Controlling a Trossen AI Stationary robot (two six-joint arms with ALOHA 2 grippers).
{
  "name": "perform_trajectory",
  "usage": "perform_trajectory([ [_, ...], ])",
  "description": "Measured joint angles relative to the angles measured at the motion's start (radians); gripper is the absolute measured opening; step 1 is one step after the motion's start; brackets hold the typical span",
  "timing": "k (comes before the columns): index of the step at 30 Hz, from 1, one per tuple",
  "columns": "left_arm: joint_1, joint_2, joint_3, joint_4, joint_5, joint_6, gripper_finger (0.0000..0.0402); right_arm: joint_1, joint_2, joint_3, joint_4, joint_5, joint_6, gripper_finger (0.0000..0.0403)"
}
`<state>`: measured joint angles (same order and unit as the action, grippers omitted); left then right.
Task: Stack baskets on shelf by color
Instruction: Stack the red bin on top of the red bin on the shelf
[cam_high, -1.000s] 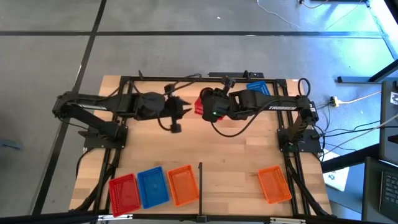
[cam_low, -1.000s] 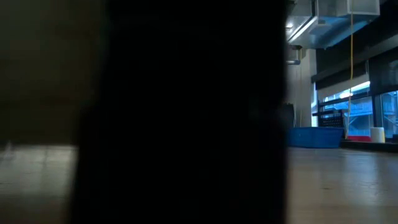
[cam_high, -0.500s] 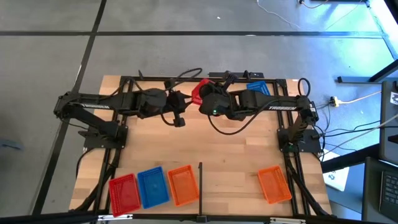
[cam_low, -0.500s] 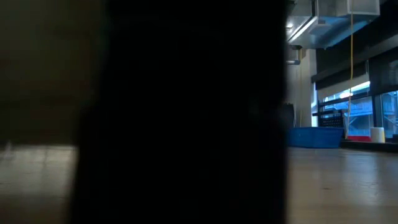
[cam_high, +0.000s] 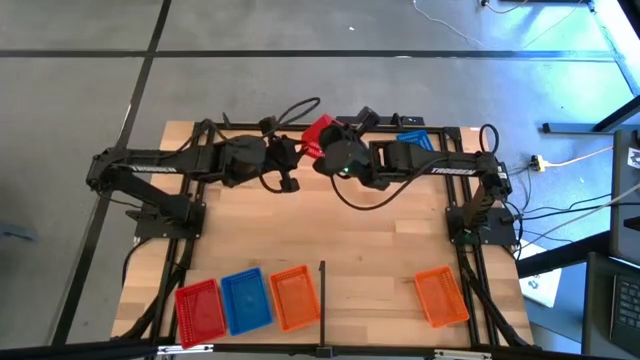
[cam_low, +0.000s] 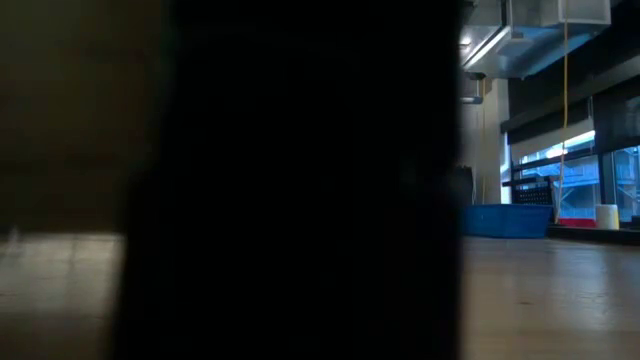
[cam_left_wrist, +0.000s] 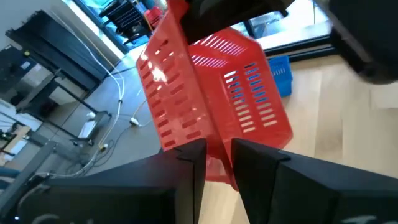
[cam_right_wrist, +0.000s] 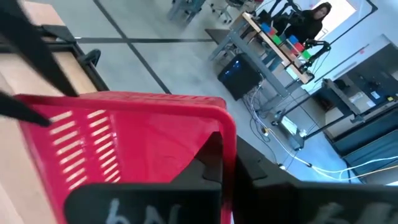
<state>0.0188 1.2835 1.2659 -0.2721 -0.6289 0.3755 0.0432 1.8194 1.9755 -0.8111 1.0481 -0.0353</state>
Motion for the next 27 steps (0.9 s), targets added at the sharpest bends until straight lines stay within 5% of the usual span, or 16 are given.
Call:
perform_trajectory([
  [19,0.059,0.031,0.001,0.01,-0.045,0.001,0.0068,-0.001,0.0,-0.001,0.034,-0.016,-0.003,0.0],
  [27,0.058,0.067,0.001,0.018,-0.113,0.019,0.0007,-0.002,0.002,-0.002,0.028,-0.016,-0.001,0.0],
])
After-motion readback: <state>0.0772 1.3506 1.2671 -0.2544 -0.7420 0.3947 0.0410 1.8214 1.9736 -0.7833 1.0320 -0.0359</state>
